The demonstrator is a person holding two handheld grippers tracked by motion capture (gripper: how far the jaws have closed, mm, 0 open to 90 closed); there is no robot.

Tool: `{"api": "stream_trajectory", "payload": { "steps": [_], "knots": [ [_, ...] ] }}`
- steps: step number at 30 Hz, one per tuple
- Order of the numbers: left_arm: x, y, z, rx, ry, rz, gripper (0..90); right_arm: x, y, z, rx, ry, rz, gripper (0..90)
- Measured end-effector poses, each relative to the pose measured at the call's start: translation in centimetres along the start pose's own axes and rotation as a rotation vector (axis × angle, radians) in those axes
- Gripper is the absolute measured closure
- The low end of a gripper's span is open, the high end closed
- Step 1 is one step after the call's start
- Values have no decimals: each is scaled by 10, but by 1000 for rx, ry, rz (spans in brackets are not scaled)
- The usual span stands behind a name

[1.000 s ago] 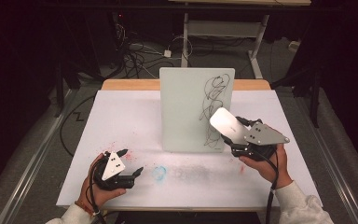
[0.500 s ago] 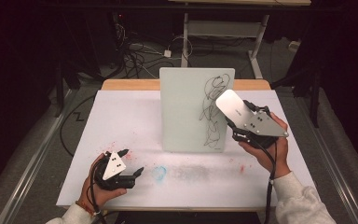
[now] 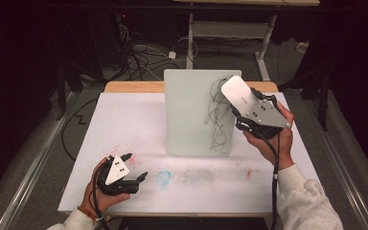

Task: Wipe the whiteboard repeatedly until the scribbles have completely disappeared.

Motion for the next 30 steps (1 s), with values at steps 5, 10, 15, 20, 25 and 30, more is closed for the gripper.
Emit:
{"api": "stream_trajectory", "payload": {
  "steps": [5, 10, 15, 20, 25, 30],
  "knots": [
    [0, 0, 0, 1, -2, 0, 192, 7, 9, -4, -3, -7, 60, 312],
    [0, 0, 0, 0, -1, 0, 192, 16, 11, -1, -13, -26, 90, 312],
    [0, 0, 1, 0, 0, 3, 192, 23, 10, 4, -29, -33, 111, 312],
    [-1, 0, 0, 4, 1, 3, 192, 27, 3, 10, -25, -38, 111, 312],
    [0, 0, 0, 5, 1, 4, 192, 30, -9, 21, -34, -43, 108, 312],
    [1, 1, 0, 4, 2, 5, 192, 30, -18, 22, -88, -54, 96, 312]
  ]
}}
Point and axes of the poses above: each handheld gripper's, and its own axes: x roughly forward along the jaws, z roughly out of its underside, y roughly to its right, the point moved 9 cm from there along x, roughly forward along the jaws, and after that the axes turned 1 degree about x, right-handed, at the moved point
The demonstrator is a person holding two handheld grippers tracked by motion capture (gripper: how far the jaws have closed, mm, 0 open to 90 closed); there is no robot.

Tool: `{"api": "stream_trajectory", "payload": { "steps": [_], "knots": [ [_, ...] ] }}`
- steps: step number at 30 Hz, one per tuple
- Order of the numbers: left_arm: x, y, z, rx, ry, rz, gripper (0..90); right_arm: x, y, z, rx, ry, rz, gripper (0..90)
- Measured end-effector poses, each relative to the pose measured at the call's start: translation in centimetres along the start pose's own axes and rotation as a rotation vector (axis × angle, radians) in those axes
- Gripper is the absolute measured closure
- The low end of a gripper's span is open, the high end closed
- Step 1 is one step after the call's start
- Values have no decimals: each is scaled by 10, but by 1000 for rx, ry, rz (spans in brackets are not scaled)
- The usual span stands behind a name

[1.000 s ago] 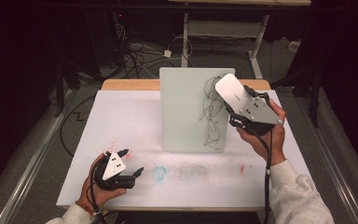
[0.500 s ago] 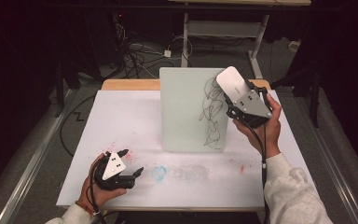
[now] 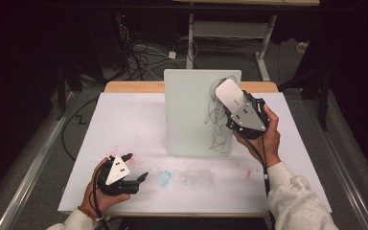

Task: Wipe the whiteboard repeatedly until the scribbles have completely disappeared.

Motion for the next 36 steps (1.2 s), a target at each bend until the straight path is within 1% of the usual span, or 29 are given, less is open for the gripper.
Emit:
{"api": "stream_trajectory", "payload": {
  "steps": [2, 4, 5, 6, 7, 8, 9, 10, 11, 13, 15, 16, 17, 18, 20, 21, 23, 24, 25, 26, 28, 29, 31, 32, 33, 34, 35, 36],
  "knots": [
    [0, 0, 0, 2, 0, 0, 192, 0, 1, -1, 1, 2, -4, 312],
    [-1, 0, 0, 3, 0, -1, 192, 2, 10, -6, 15, 6, 14, 312],
    [-1, 0, 0, 3, 1, 0, 192, 2, 10, -6, 15, 6, 14, 312],
    [-1, 0, 0, 1, 1, 0, 192, 2, 14, -8, 24, 8, 22, 312],
    [-1, -1, 0, 0, 1, 0, 192, 4, 24, -12, 36, 9, 42, 312],
    [-1, -1, 0, -2, 2, 1, 192, 4, 24, -12, 36, 9, 42, 312],
    [-1, -1, 0, 1, 0, 2, 192, 6, 30, -16, 48, 10, 57, 312],
    [-1, -1, 0, 2, -1, 3, 192, 6, 30, -16, 48, 10, 57, 312],
    [-1, 0, 0, 2, 1, 5, 192, 7, 34, -20, 61, 16, 61, 312],
    [-1, 0, 0, 2, 1, 5, 193, 8, 33, -21, 70, 15, 63, 312],
    [-1, 0, 0, 4, 3, 5, 192, 9, 24, -22, 53, 17, 55, 312],
    [-1, 0, 0, 4, 2, 5, 192, 9, 18, -22, 44, 17, 44, 312],
    [-1, 0, 0, 4, 2, 5, 193, 9, 18, -22, 44, 17, 44, 312],
    [-1, 0, 0, 5, 2, 6, 193, 9, 6, -21, 21, 16, 25, 312],
    [-1, 1, 0, 9, 0, 6, 194, 8, -4, -17, -3, 17, 16, 312],
    [-1, 1, 0, 9, 0, 6, 193, 8, -8, -16, -13, 19, 14, 311],
    [-1, 1, 0, 9, -1, 6, 194, 7, -10, -15, -20, 18, 15, 312],
    [-1, 1, 0, 7, 0, 6, 194, 6, -10, -14, -18, 19, 2, 312],
    [-1, 1, 0, 7, 0, 6, 194, 6, -10, -14, -18, 19, 2, 312],
    [-1, 1, 0, 7, 1, 6, 194, 6, -6, -14, -19, 16, -7, 312],
    [-1, 1, 0, 5, 1, 6, 194, 7, 3, -15, -3, 17, 17, 312],
    [-1, 1, 0, 4, 0, 5, 194, 7, 3, -15, -3, 17, 17, 312],
    [-1, 1, 0, 4, 0, 6, 194, 7, 15, -17, 36, 21, 40, 312],
    [-1, 1, 0, 4, 0, 7, 194, 7, 25, -18, 66, 19, 59, 312],
    [-1, 1, 0, 3, 0, 8, 194, 7, 25, -18, 66, 19, 59, 312],
    [0, 1, 0, 3, -1, 9, 194, 8, 28, -19, 78, 19, 60, 312],
    [0, 1, 0, 2, -1, 10, 194, 8, 28, -20, 74, 17, 59, 312],
    [0, 1, 0, 2, -1, 10, 194, 9, 26, -20, 66, 15, 67, 312]
  ]
}}
Point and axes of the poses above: each handheld gripper's, and its own axes: x roughly forward along the jaws, z roughly out of its underside, y roughly to its right, the point moved 9 cm from there along x, roughly forward along the jaws, and after that the axes turned 1 degree about x, right-handed, at the moved point
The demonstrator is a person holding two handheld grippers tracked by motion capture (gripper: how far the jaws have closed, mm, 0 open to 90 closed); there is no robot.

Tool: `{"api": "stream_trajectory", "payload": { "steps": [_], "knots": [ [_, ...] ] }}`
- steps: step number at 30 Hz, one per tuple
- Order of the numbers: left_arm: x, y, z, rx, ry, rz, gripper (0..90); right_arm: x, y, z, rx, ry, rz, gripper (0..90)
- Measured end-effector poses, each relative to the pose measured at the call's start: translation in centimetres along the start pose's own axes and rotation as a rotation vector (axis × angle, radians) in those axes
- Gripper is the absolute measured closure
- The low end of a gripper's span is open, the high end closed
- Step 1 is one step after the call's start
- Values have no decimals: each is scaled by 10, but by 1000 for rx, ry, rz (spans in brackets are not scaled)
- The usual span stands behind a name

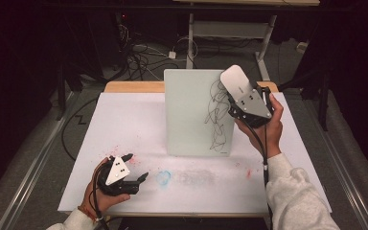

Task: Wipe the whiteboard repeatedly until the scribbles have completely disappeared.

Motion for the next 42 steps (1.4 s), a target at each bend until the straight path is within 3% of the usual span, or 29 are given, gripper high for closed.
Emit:
{"api": "stream_trajectory", "payload": {
  "steps": [7, 13, 18, 19, 21, 22, 23, 25, 26, 30, 33, 34, 36, 38, 42],
  "knots": [
    [0, 1, 0, 6, 1, 0, 194, 0, -48, 0, -93, 11, -49, 311],
    [-1, 1, 0, 7, 0, 0, 194, -6, -64, 13, -113, 6, -80, 312],
    [-1, 1, -1, 2, 4, -1, 194, -6, -59, 12, -120, -4, -102, 312],
    [-1, 1, -1, 3, 4, -2, 194, -4, -48, 6, -107, -5, -81, 312],
    [-1, 1, -1, 4, 3, -2, 194, -3, -44, 4, -100, -5, -73, 312],
    [-1, 1, -1, 3, 3, -3, 194, -1, -31, 1, -77, -6, -39, 312],
    [-1, 1, -1, 1, 2, -3, 194, -1, -31, 1, -77, -6, -39, 312],
    [-1, 1, 0, 1, 0, -3, 194, 0, -17, 0, -22, -5, -7, 312],
    [-1, 0, 0, 0, 0, -3, 194, -1, -16, 1, -6, -4, -5, 312],
    [-1, 0, 0, -1, 1, -2, 194, -2, -24, 5, -19, -6, -3, 312],
    [0, 1, -1, 3, 0, -2, 194, -5, -42, 12, -69, -14, -34, 312],
    [0, 1, -1, 3, 0, -2, 194, -5, -42, 12, -69, -14, -34, 312],
    [0, 1, -1, 3, 1, -3, 194, -7, -50, 15, -113, -19, -50, 312],
    [-1, 1, -1, 2, 2, -3, 194, -7, -49, 15, -117, -19, -62, 312],
    [-1, 0, 0, 1, 2, -4, 194, -3, -25, 7, -56, -13, -22, 312]
  ]
}}
Point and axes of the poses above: each handheld gripper's, and its own axes: x roughly forward along the jaws, z roughly out of its underside, y roughly to its right, the point moved 9 cm from there along x, roughly forward along the jaws, and after that the axes turned 1 degree about x, right-handed, at the moved point
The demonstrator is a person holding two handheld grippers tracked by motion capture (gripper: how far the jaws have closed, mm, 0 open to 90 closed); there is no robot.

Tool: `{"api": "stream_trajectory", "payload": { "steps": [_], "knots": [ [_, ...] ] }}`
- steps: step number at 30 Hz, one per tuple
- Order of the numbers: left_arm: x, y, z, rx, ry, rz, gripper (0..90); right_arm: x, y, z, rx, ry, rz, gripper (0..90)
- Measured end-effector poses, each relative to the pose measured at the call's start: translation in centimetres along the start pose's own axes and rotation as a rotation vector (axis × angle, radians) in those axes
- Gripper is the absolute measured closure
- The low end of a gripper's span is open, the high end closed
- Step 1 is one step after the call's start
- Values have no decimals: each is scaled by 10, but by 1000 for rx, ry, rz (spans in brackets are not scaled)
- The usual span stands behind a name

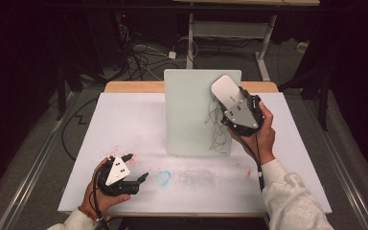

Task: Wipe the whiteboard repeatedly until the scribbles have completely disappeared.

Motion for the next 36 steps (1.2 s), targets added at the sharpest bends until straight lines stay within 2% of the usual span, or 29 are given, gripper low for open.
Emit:
{"api": "stream_trajectory", "payload": {
  "steps": [3, 5, 7, 9, 10, 12, 13, 22, 25, 27, 30, 31, 33, 34, 35, 36],
  "knots": [
    [0, 0, 0, 0, 0, 2, 194, 2, 8, -4, 19, 2, 13, 312],
    [1, 0, 0, -1, -1, 3, 194, 2, 6, -4, 25, 0, 28, 312],
    [1, 0, 0, 1, -1, 3, 194, 1, -2, -2, 34, 1, 14, 312],
    [1, 0, 0, 4, -1, 3, 194, 0, -15, 1, -6, -1, 2, 312],
    [1, 1, 0, 4, -1, 3, 194, 0, -15, 1, -6, -1, 2, 312],
    [0, 1, 0, 6, -3, 3, 194, -3, -35, 7, -56, -7, -25, 312],
    [0, 1, 0, 7, -3, 3, 194, -4, -40, 9, -69, -6, -28, 312],
    [-1, 1, 0, 7, -2, 1, 194, -10, -54, 25, -89, -18, -47, 312],
    [0, 1, 0, 7, -3, 2, 194, -11, -54, 26, -101, -24, -50, 312],
    [0, 1, 0, 8, -4, 2, 194, -10, -51, 24, -86, -28, -58, 312],
    [-1, 1, 0, 7, -2, 1, 194, -7, -43, 18, -75, -23, -40, 312],
    [0, 1, 0, 1, 1, 1, 194, -5, -35, 12, -58, -18, -26, 312],
    [-1, 0, 0, 4, -2, 0, 194, -4, -31, 10, -47, -15, -14, 311],
    [-1, 0, 0, 2, -1, 0, 194, -4, -26, 9, -30, -12, -4, 312],
    [0, 1, 0, -16, 9, 2, 194, -3, -22, 9, 3, -11, -9, 311],
    [-1, 0, 1, 0, 0, -1, 194, -3, -22, 9, 3, -11, -9, 311]
  ]
}}
Point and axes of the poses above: each handheld gripper's, and its own axes: x roughly forward along the jaws, z roughly out of its underside, y roughly to its right, the point moved 9 cm from there along x, roughly forward along the jaws, and after that the axes turned 1 degree about x, right-handed, at the moved point
